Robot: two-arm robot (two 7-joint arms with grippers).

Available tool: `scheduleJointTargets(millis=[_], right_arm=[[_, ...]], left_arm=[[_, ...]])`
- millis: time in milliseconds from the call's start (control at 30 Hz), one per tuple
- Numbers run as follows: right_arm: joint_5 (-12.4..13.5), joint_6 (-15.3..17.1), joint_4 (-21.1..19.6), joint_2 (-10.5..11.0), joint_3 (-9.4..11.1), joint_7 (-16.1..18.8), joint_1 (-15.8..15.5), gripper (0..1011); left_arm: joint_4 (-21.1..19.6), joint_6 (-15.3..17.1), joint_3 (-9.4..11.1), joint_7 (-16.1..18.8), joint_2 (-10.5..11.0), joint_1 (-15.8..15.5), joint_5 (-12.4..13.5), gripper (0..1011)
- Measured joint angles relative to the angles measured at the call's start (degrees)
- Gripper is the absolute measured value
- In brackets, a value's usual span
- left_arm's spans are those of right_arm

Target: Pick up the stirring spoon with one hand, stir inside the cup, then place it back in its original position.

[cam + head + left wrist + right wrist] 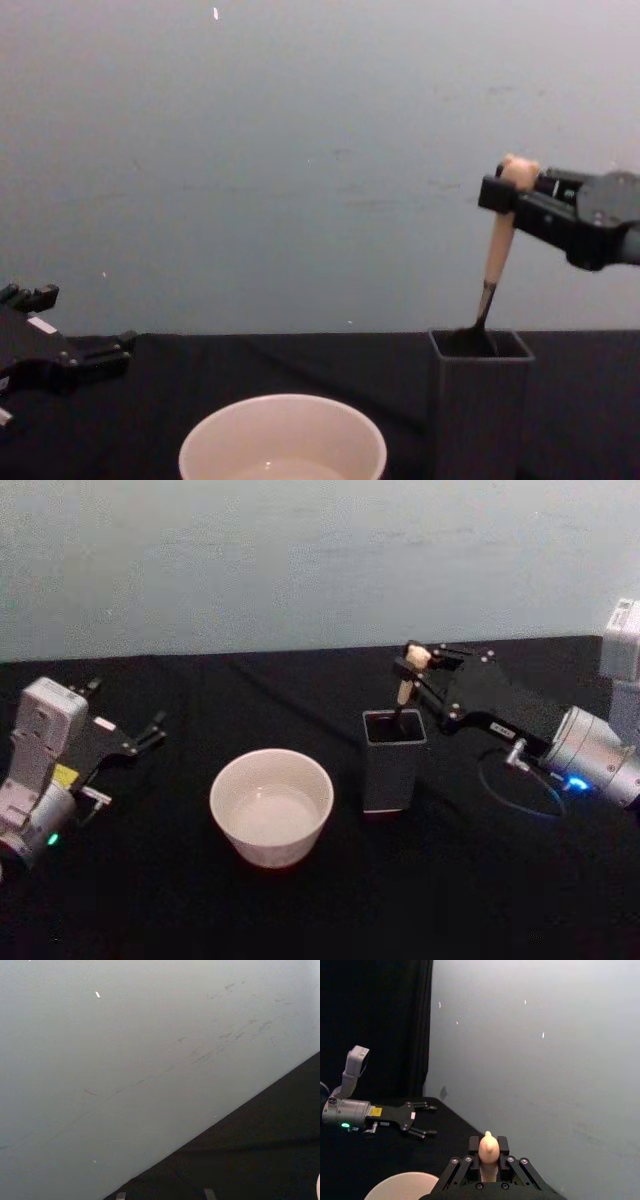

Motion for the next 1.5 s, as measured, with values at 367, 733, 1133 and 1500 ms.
scheduleJointTargets(millis=[367,733,1133,1500], right_arm=[[-0.05,5.17,1.68,-1.58,-0.61,-5.00,-0.84,212],[-1.07,7.87,3.31,-3.57,-0.59,-8.57,-1.96,212],[-2.11,8.97,3.80,-4.12,-0.55,-9.48,-2.38,212],[-2.07,8.92,3.78,-4.09,-0.56,-9.43,-2.37,223]], left_arm=[[0.00,0.00,0.00,0.00,0.00,0.00,0.01,1001],[0.00,0.00,0.00,0.00,0.00,0.00,0.00,1001],[0.00,0.00,0.00,0.00,0.00,0.00,0.00,1001],[0.00,0.00,0.00,0.00,0.00,0.00,0.00,1001]])
